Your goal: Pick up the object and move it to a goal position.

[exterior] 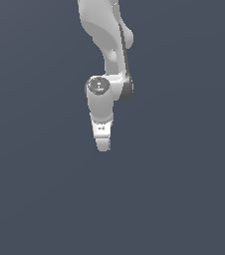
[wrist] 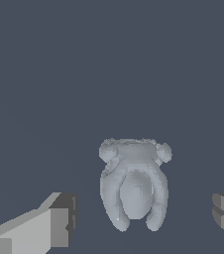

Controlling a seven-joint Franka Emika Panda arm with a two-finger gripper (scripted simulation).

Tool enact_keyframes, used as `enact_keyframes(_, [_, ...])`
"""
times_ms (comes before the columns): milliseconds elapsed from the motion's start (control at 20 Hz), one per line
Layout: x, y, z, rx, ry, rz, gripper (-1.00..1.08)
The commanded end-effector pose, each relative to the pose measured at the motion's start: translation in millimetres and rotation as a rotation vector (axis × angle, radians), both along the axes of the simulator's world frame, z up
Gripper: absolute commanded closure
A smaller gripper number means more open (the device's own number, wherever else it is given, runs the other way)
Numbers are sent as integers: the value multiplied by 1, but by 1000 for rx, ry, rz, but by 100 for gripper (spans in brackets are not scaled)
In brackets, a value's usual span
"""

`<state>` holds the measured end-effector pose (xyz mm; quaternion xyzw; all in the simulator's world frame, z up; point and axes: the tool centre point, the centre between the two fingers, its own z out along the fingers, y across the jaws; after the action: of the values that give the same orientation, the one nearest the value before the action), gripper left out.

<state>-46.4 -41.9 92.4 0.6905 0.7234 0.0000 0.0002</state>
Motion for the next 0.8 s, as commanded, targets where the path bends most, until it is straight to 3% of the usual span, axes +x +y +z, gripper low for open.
enact_keyframes(0, [0, 0, -3, 0, 0, 0, -92])
enact_keyframes(750, [-1, 0, -50, 0, 0, 5, -92])
